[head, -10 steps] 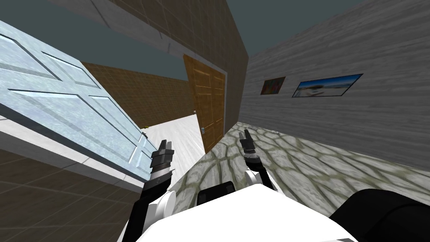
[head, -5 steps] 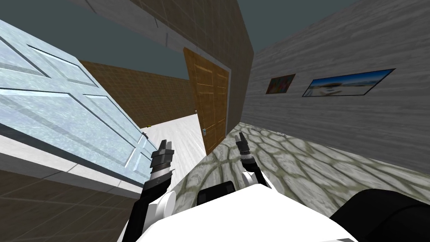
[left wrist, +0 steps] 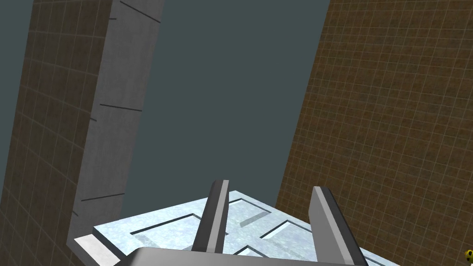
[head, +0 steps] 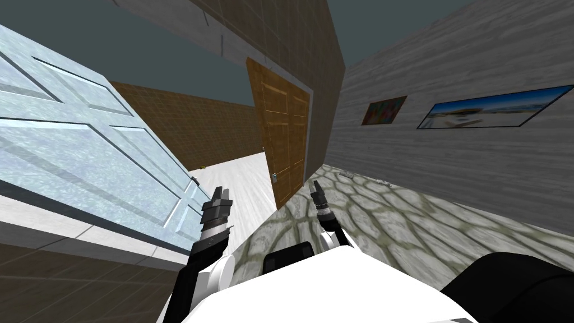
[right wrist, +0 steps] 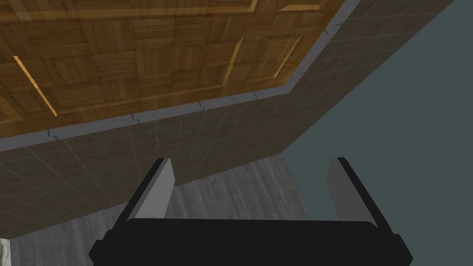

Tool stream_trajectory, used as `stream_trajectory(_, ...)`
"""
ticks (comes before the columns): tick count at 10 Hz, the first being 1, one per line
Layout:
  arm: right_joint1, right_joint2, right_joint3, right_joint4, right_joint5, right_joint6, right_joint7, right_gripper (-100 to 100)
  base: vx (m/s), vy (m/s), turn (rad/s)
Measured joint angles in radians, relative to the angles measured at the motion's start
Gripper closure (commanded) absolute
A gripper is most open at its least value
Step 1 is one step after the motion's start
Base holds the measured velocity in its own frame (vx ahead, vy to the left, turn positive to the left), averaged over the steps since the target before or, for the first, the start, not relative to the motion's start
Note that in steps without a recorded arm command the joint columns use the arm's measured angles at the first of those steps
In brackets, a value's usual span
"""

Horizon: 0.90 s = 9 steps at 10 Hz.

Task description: Push the door open

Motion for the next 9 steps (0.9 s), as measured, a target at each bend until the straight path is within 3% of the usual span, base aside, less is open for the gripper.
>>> stream_trajectory(6, -0.036, -0.019, 0.08, 0.164, -0.012, -0.03, -0.006, -100, 0.123, -0.009, 0.081)
stream_trajectory(8, -0.041, -0.022, 0.109, 0.196, -0.015, -0.024, -0.005, -100, 0.092, -0.004, 0.041)
stream_trajectory(9, -0.044, -0.025, 0.118, 0.222, -0.016, -0.033, -0.006, -100, 0.074, 0.005, 0.059)
